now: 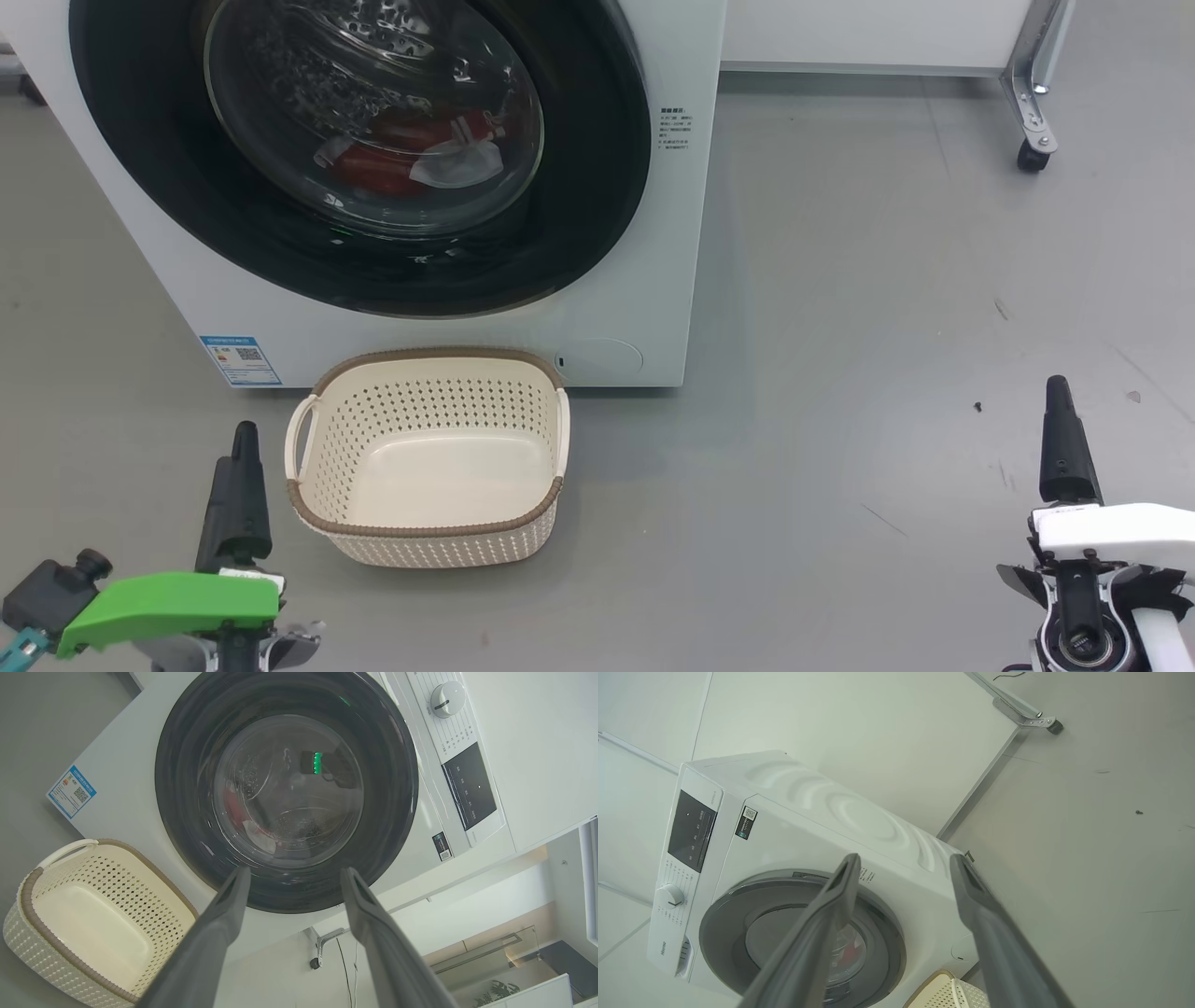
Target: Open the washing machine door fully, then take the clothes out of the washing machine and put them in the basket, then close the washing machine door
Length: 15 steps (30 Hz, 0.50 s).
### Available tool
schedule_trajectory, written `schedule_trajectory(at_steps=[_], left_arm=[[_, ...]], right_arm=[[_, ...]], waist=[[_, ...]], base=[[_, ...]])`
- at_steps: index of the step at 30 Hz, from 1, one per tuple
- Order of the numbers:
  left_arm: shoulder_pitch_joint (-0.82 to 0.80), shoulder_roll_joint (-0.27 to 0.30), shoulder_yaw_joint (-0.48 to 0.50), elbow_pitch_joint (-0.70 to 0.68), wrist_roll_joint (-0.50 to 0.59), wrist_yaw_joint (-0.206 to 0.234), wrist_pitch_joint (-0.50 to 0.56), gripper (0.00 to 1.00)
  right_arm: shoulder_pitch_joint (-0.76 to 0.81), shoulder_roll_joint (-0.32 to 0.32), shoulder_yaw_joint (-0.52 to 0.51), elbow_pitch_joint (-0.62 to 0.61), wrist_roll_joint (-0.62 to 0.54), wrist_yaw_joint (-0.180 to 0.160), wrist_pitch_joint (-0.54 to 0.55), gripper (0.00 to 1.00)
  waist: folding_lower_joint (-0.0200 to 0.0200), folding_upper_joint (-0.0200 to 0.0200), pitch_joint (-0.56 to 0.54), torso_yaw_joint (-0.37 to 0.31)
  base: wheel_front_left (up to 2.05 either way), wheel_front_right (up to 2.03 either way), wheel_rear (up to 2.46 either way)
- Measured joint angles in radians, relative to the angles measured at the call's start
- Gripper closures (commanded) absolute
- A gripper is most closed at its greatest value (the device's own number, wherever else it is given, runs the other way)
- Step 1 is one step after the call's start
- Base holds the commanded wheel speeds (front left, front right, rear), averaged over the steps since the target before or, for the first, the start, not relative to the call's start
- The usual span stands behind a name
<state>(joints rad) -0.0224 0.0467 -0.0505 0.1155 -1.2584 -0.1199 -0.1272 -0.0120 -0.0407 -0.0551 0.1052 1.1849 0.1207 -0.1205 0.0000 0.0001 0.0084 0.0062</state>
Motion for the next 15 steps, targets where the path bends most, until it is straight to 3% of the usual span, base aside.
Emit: schedule_trajectory(at_steps=[15], left_arm=[[-0.002, 0.000, -0.056, -0.021, 0.319, 0.000, -0.043, 0.00]], right_arm=[[0.000, -0.024, 0.049, -0.024, -0.268, -0.020, -0.046, 0.00]], waist=[[0.0000, 0.0000, -0.002, 0.001]], base=[[0.00, 0.00, 0.00]])
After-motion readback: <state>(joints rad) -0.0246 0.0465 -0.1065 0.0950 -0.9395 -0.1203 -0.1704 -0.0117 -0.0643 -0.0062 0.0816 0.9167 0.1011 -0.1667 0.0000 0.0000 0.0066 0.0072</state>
